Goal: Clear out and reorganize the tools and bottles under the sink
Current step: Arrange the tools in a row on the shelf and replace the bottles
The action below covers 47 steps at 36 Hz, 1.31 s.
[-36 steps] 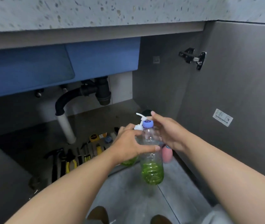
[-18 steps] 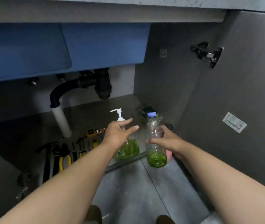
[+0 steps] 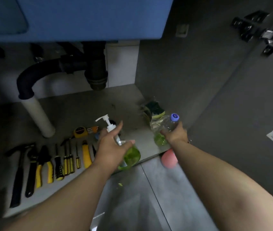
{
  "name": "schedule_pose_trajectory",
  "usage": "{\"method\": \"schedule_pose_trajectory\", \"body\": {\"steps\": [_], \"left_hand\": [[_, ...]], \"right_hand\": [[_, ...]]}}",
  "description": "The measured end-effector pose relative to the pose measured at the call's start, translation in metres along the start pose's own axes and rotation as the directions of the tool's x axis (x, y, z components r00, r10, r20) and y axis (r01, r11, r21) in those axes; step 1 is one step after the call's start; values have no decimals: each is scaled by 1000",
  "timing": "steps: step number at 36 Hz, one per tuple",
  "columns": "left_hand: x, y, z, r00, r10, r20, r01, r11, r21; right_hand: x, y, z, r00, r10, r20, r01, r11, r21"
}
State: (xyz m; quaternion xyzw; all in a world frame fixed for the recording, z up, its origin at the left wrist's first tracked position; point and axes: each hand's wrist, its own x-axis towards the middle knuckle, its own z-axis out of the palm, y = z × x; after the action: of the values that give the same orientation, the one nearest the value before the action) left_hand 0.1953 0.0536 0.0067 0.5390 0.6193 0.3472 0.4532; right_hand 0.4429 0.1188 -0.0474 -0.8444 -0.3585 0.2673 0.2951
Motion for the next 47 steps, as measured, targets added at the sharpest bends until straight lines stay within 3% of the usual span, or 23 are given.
{"method": "schedule_pose_trajectory", "body": {"steps": [7, 10, 18, 21, 23, 25, 27, 28, 30, 33, 36, 41, 47], "left_hand": [[3, -4, 6, 999, 14, 39, -16, 998, 67], [4, -6, 9, 999, 19, 27, -21, 998, 60], [1, -6, 17, 998, 61, -3, -61, 996, 70], [1, -5, 18, 997, 61, -39, -58, 996, 69], [1, -4, 19, 996, 57, -69, -52, 996, 67], [0, -4, 20, 993, 52, -104, -45, 996, 72], [-1, -4, 20, 991, 57, -121, -49, 996, 73], [-1, -4, 20, 992, 66, -108, -59, 996, 72], [1, -5, 21, 993, 106, -47, -100, 989, 112], [9, -6, 21, 986, 161, 34, -165, 971, 174], [20, -14, 25, 979, 201, 45, -205, 969, 136], [35, -29, 35, 961, 273, 44, -276, 948, 160], [62, -37, 37, 961, 254, -105, -242, 963, 115]], "right_hand": [[17, 9, 9, 999, 27, -42, -32, 990, -136], [21, 11, 14, 999, -7, -32, 2, 989, -148], [16, 5, 9, 996, 76, -51, -81, 991, -109], [2, -7, 2, 996, 91, -12, -92, 992, -86], [-10, -21, -5, 986, 32, 163, -51, 992, 113], [-28, -36, -12, 857, -82, 508, -101, 941, 322], [-42, -48, -14, 644, -177, 744, -120, 938, 327], [-49, -53, -13, 574, -204, 793, -77, 951, 301], [-59, -60, -6, 530, -243, 812, 48, 965, 258], [-65, -64, 9, 587, -289, 756, 188, 957, 220], [-60, -58, 20, 636, -290, 715, 178, 957, 230], [-58, -41, 38, 649, -310, 695, 189, 950, 247], [-22, -47, 57, 827, -334, 452, 201, 927, 317]]}}
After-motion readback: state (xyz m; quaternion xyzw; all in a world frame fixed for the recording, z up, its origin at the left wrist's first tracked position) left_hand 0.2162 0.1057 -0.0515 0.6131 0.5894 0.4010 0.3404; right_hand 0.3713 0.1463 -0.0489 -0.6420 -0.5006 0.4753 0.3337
